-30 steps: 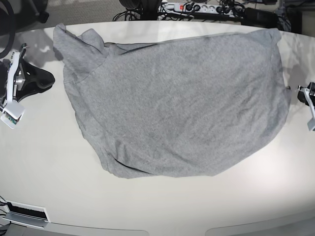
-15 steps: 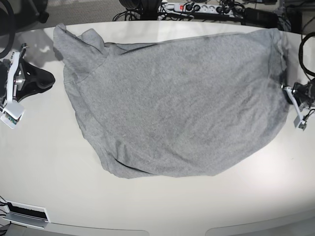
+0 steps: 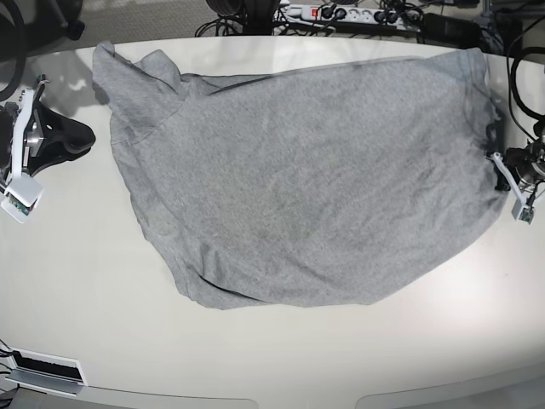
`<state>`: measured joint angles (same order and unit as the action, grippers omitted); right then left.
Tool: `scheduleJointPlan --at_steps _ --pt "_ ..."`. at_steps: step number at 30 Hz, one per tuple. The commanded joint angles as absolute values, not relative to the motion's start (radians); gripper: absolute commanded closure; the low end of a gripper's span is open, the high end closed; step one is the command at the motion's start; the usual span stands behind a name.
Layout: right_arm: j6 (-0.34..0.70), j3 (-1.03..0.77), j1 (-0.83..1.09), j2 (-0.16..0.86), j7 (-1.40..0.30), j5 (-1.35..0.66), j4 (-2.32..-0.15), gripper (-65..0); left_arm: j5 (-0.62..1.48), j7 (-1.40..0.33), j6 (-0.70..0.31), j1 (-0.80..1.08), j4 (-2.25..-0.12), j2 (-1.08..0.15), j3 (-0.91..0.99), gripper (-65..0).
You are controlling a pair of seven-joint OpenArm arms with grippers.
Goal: Layout the t-shirt on the table in an organized manner, then fold the t-shirt properly
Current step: 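Release the shirt with the left gripper and regrasp its edge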
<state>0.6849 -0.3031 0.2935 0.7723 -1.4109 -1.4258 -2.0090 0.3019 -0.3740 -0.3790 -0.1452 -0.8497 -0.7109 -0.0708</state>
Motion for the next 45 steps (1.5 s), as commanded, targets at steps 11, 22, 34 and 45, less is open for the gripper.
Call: scheduleJointPlan --at_steps 11,22,34,45 --pt "0.675 -0.314 0.284 0.793 -1.396 -1.444 -2.020 -8.7 0.289 -0.421 -0.698 -0.200 -0.897 -0.723 -0.071 0.0" --pt "0.670 -0.314 0.286 0.793 -1.396 -1.444 -2.020 -8.7 0.088 -0.426 -0.479 -0.209 -0.897 -0.720 -0.072 0.0" --pt "0.670 -0.314 0.286 0.792 -1.396 -1.445 -2.020 -8.7 0.120 -0.540 -0.209 -0.422 -0.897 -0.818 -0.072 0.0" --pt "0.698 -0.314 0.286 0.752 -1.396 -1.444 -2.020 -8.6 0.775 -0.994 -0.619 -0.527 -0.897 -0.844 -0.072 0.0"
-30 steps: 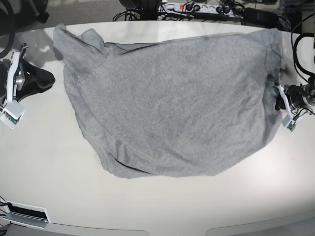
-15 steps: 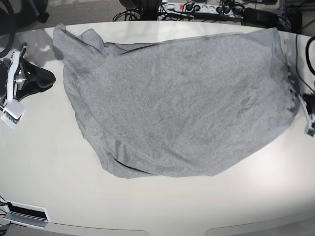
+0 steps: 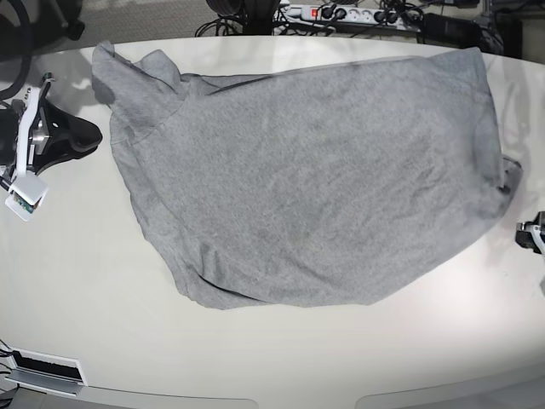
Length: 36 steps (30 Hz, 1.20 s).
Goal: Layout the t-shirt on the table in an organized manner, then fold the t-shirt properly
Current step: 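Release the shirt with the left gripper and regrasp its edge, then move both grippers onto the shirt body and grasp the fabric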
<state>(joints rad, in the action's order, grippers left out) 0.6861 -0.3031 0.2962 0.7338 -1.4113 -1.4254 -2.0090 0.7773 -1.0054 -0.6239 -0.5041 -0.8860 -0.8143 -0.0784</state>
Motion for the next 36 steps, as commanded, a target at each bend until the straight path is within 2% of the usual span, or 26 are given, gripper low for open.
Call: scheduleJointPlan --at_steps 1,3,7,10,16,19,24,28,29,30,36 --pt "0.698 -0.314 0.286 0.747 -1.396 -1.443 -2.020 -8.4 0.812 -1.007 -0.648 -0.520 -0.897 -0.842 -0.072 0.0" --pt "0.698 -0.314 0.285 0.731 -1.396 -1.444 -2.020 -8.4 0.833 -1.011 -0.691 -0.500 -0.897 -0.836 -0.072 0.0" --pt "0.698 -0.314 0.285 0.694 -1.396 -1.444 -2.020 -8.4 0.784 -1.002 -0.698 -0.454 -0.897 -0.801 -0.072 0.0" --pt "0.698 -0.314 0.286 0.670 -1.396 -1.444 -2.020 -8.4 0.679 -0.910 -0.698 -0.418 -0.897 -0.761 -0.072 0.0" --pt "0.698 -0.314 0.285 0.631 -1.389 -1.444 -2.020 -8.5 0.422 -0.727 -0.598 -0.376 -0.896 -0.674 -0.107 0.0" --pt "0.698 -0.314 0.285 0.595 -1.298 -1.430 -2.020 -8.5 0.334 -0.670 -0.540 -0.380 -0.896 -0.642 -0.170 0.0" --pt "0.698 -0.305 0.238 0.498 -1.122 -1.209 -2.020 -9.0 0.287 -0.650 -0.485 -0.408 -0.896 -0.619 -0.274 0.0" --pt "0.698 -0.204 0.168 0.466 -1.009 -0.998 -2.015 -8.6 0.289 -0.652 -0.485 -0.434 -0.896 -0.616 -0.299 0.0" --pt "0.698 -0.167 0.149 0.460 -0.982 -0.929 -2.008 -6.3 0.289 -0.653 -0.485 -0.439 -0.896 -0.616 -0.299 0.0" --pt "0.698 -0.128 0.128 0.456 -0.955 -0.859 -1.994 -1.0 0.292 -0.657 -0.485 -0.445 -0.896 -0.616 -0.299 0.0" --pt "0.670 0.080 -0.006 0.426 -0.801 -0.561 -1.799 0.0 0.324 -0.662 -0.485 -0.460 -0.896 -0.616 -0.299 0.0"
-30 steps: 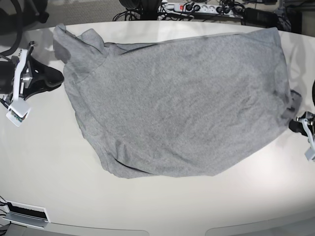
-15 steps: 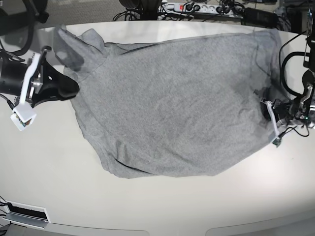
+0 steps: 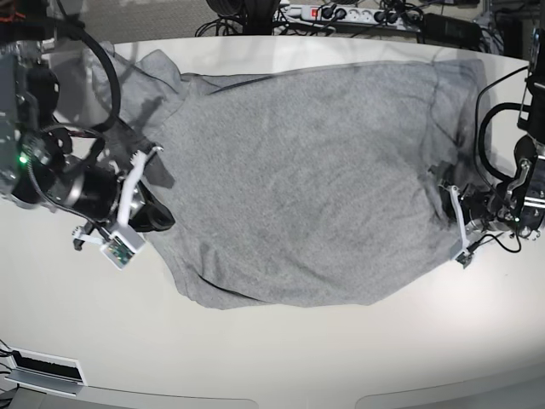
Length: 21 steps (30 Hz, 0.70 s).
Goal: Layout the t-shirt on the table in an organized manner, then fold the t-shirt properly
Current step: 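Move both grippers onto the shirt body and grasp the fabric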
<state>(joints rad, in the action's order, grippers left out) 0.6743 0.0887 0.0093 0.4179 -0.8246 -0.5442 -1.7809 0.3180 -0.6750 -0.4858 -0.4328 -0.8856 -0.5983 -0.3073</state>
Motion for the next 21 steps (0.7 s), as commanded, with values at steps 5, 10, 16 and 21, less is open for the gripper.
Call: scheduleJointPlan --at_steps 5,10,16,21 --pt "0.562 0.236 -0.148 0.410 -0.725 -0.392 -1.556 0.0 0.389 -0.663 -0.485 -0.460 -0.896 -0.615 -0.299 0.0" --pt "0.507 0.352 -0.282 0.409 -0.679 -0.345 -1.323 0.0 0.402 -0.663 -0.485 -0.460 -0.896 -0.616 -0.299 0.0" --pt "0.467 0.373 -0.359 0.374 -0.640 -0.254 -1.109 0.0 0.402 -0.666 -0.485 -0.461 -0.896 -0.615 -0.299 0.0" --pt "0.470 0.373 -0.334 0.371 -0.668 -0.258 -1.084 0.0 0.402 -0.660 -0.486 -0.461 -0.896 -0.616 -0.299 0.0"
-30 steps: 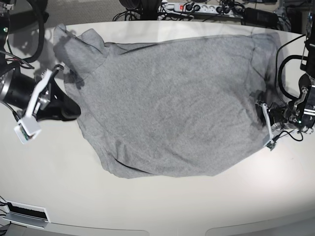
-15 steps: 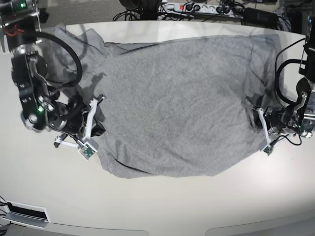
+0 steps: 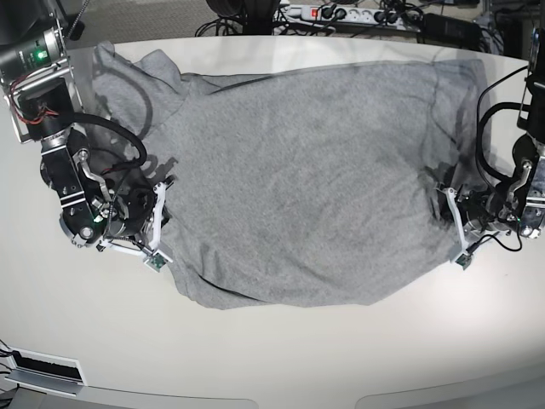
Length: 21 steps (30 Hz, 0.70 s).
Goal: Layout the t-shirt on the table in an organized manner, then fold the t-shirt properly
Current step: 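Move both grippers onto the shirt body and grasp the fabric, then drag the shirt fabric with both grippers to smooth it flat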
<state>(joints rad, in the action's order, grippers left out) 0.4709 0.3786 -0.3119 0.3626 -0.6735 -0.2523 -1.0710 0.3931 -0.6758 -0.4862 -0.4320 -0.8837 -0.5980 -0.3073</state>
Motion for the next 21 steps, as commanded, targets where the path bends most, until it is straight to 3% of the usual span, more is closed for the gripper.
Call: scheduleJointPlan --at_steps 1,12,21 --pt "0.472 0.373 -0.324 0.371 -0.678 -0.258 -1.084 0.0 0.402 -0.653 -0.486 -0.460 -0.896 -0.615 -0.299 0.0" --pt "0.370 0.373 -0.181 0.371 -0.811 -0.264 -1.084 0.0 0.363 -0.524 -0.539 -0.469 -0.896 -0.611 -0.299 0.0" --pt "0.139 0.373 -0.126 0.371 -0.920 -0.209 -1.084 0.0 0.311 -0.500 -0.538 -0.476 -0.896 -0.556 -0.301 0.0"
